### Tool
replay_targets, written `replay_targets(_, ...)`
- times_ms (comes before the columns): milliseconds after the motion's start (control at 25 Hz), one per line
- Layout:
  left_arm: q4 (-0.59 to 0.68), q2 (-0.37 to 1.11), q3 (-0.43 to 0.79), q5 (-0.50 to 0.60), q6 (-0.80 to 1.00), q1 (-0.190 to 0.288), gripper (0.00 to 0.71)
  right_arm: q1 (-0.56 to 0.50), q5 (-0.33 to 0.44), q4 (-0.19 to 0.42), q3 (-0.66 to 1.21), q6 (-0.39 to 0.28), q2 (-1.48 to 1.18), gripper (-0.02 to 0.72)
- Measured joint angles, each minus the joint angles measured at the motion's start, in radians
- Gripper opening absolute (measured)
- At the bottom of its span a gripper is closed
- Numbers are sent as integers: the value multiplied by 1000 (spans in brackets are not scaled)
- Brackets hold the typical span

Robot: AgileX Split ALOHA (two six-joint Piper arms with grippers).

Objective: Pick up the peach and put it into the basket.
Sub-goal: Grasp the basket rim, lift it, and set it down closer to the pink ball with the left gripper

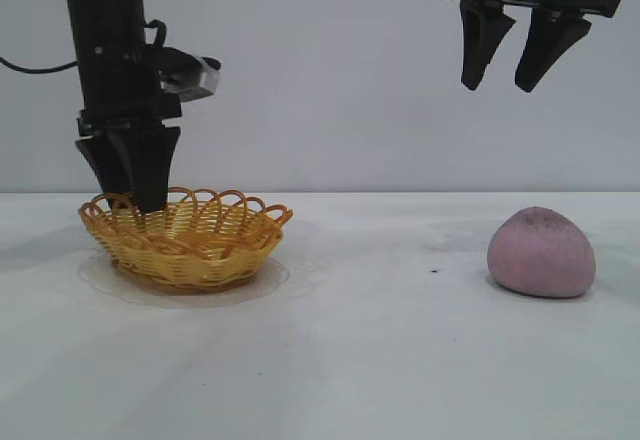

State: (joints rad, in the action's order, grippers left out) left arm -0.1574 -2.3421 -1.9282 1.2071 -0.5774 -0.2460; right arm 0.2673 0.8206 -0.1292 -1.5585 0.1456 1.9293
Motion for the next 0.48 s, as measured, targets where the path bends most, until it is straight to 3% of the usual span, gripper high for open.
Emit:
replay_targets(120, 43, -23, 0, 0, 3, -16, 372, 0, 0, 0, 0, 0, 0, 425)
replay_targets(200, 66, -26, -5, 16, 22, -30, 167, 0, 0, 2, 0, 0, 0, 425)
replay_targets(280, 71, -26, -10, 28, 32, -35, 76, 0, 0, 4, 0, 0, 0, 425)
replay_targets(480, 74, -26, -14, 40, 223, -35, 76, 0, 0, 4, 0, 0, 0, 425)
